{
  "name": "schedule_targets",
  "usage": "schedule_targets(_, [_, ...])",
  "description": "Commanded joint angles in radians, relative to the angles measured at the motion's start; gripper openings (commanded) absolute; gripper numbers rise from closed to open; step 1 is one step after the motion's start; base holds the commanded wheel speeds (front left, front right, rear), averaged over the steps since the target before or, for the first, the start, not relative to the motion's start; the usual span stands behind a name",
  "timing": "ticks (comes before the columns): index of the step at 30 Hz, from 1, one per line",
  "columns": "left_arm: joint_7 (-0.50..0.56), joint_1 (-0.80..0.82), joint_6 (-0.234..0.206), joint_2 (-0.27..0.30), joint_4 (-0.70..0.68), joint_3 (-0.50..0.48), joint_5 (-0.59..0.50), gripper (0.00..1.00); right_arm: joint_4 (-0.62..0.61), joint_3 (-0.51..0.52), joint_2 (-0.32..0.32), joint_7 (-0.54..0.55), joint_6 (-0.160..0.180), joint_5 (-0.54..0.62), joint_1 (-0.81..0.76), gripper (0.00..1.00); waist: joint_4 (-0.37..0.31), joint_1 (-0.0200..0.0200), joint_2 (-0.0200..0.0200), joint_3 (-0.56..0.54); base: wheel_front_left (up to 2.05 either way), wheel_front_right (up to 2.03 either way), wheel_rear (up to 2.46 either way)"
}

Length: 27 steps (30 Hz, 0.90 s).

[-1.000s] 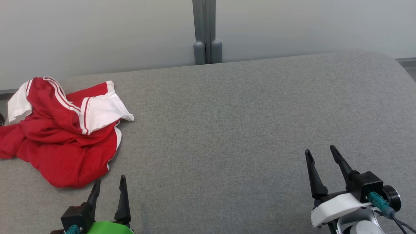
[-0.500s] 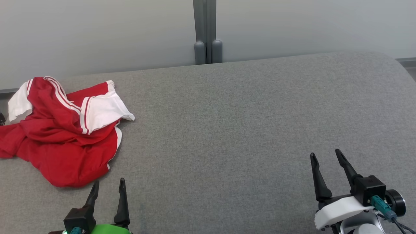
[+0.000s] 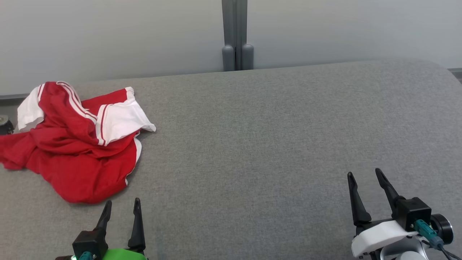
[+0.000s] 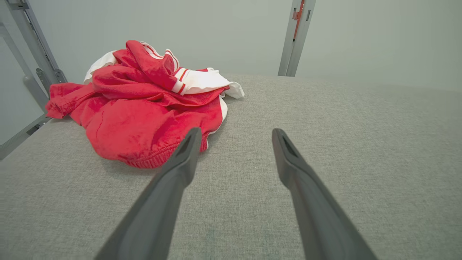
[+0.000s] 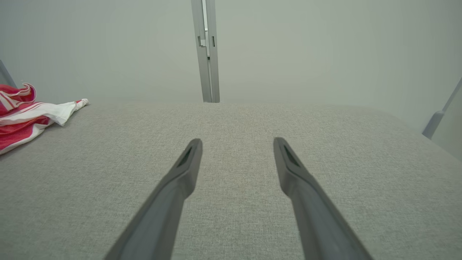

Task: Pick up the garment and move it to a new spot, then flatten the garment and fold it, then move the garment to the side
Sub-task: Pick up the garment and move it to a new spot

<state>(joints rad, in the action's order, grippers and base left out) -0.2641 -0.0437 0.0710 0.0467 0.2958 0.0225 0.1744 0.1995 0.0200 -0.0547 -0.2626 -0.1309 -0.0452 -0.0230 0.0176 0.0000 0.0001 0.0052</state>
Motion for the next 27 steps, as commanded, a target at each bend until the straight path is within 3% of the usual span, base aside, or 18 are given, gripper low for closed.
schedule_targets(1, [-0.001,0.013,0.001,0.007,0.001,0.001,-0.001,1.00,-0.001,0.003,-0.001,-0.004,0.000,-0.004,-0.016,1.00,0.033,0.0000,-0.0001,-0.003,0.00,0.00,0.00])
schedule_targets(12, [-0.001,-0.032,-0.005,0.006,-0.005,-0.022,-0.007,1.00,0.009,-0.041,0.002,-0.004,0.000,-0.032,-0.010,1.00,0.290,0.0000,-0.0001,-0.026,0.00,0.00,0.00])
schedule_targets(16, [-0.001,-0.040,0.001,0.006,-0.009,-0.032,-0.002,1.00,0.019,-0.063,0.003,-0.003,0.000,-0.039,0.012,1.00,0.346,0.0000,-0.0001,-0.017,0.00,0.00,0.00])
schedule_targets(22, [-0.001,0.056,0.018,0.004,-0.011,0.004,0.009,1.00,0.014,-0.085,-0.003,-0.004,0.000,-0.027,0.053,1.00,0.342,0.0000,-0.0001,0.064,0.00,0.00,0.00])
schedule_targets(27, [-0.001,0.280,0.042,0.004,0.056,0.091,0.012,1.00,-0.002,-0.116,-0.050,-0.003,0.000,-0.013,0.150,1.00,0.283,0.0000,-0.0001,0.236,0.00,0.00,0.00])
